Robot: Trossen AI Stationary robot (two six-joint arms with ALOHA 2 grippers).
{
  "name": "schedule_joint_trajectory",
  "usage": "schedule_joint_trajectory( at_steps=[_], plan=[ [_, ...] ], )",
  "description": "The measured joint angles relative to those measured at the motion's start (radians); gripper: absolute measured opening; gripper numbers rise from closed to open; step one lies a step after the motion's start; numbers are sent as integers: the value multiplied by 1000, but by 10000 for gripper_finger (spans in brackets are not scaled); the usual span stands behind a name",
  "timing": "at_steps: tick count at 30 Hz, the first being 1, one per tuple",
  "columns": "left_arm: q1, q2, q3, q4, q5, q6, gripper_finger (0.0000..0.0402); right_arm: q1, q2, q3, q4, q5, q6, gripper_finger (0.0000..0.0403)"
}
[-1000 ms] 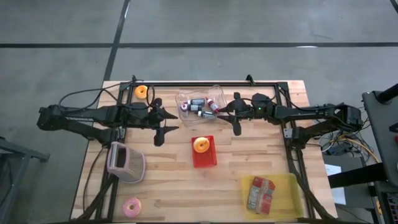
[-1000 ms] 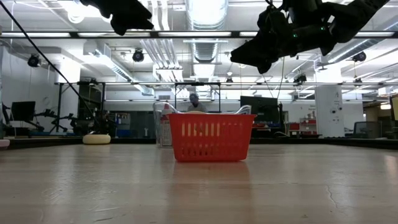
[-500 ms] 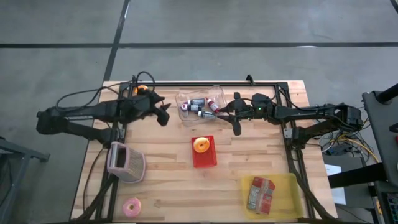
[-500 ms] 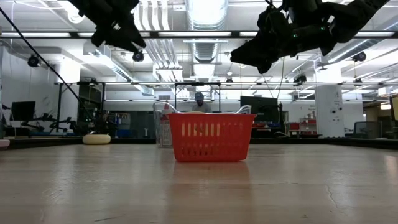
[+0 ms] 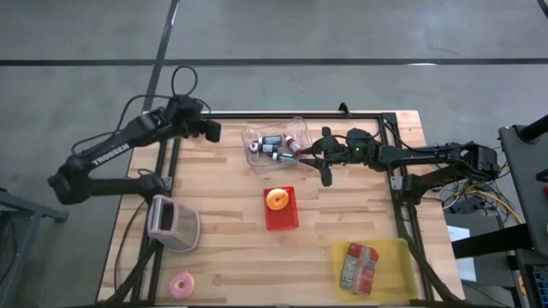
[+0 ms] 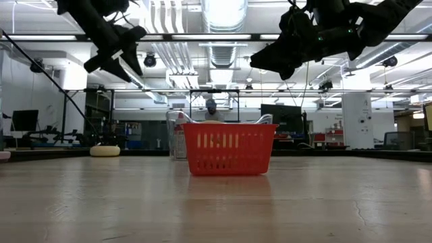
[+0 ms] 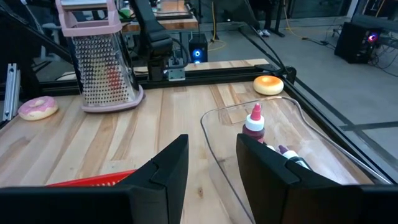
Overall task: Pick & Place Food Item
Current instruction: Put the black donut into the red bin
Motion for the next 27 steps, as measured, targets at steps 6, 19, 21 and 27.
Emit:
schedule_joint_trajectory(
  at_steps=[6,19,21,27],
  plan=[
    [103,52,0,-10,17,-8,202,0,0,0,0,0,0,130],
    [225,351,185,-234,-22,-188,202,0,0,0,0,5,0,130],
    [239,408,229,-235,-3,-155,202,0,0,0,0,5,0,130],
    [266,532,297,-282,2,-182,202,0,0,0,0,5,0,130]
  ],
)
